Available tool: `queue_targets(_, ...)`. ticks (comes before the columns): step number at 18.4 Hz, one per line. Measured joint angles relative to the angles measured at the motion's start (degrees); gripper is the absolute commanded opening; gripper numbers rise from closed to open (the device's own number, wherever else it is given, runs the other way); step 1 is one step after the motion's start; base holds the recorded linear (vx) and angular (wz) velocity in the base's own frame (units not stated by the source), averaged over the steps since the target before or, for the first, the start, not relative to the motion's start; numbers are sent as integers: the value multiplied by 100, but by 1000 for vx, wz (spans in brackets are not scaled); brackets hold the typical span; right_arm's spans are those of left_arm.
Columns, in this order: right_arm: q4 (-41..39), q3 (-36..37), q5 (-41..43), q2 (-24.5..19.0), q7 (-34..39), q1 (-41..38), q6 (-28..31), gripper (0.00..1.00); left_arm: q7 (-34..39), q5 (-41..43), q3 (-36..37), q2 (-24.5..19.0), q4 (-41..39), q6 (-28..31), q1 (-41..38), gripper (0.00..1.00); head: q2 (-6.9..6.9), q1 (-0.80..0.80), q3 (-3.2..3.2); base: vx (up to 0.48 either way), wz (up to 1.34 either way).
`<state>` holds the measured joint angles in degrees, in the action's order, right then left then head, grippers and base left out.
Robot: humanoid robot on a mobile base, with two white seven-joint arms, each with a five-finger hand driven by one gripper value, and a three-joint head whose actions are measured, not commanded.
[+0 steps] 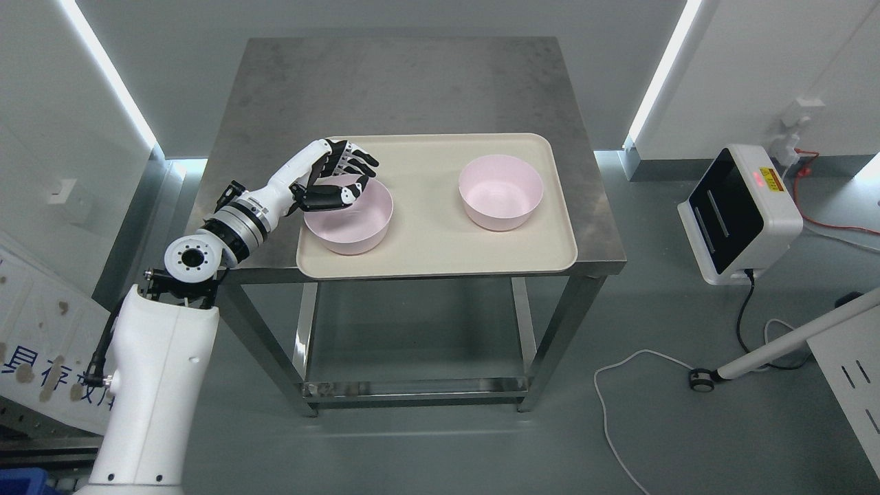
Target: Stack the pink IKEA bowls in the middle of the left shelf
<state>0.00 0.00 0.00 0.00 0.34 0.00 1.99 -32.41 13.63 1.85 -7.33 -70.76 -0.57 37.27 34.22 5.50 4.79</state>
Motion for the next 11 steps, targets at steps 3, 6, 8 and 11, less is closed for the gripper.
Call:
queue_targets(3,0,0,0,0,0,0,0,100,-15,3,12,26,4,-71,-11,20,0,0,0,0,0)
queue_targets(6,0,0,0,0,0,0,0,100,-17,29,24,49,15,-331,-17,35,0,0,0,0,0)
queue_targets(8,0,0,0,0,0,0,0,100,-17,126,30,56,25,-505,-13,36,0,0,0,0,0)
queue_targets(11,0,0,0,0,0,0,1,100,-74,282,34,41,41,-740,26,36,0,0,0,0,0)
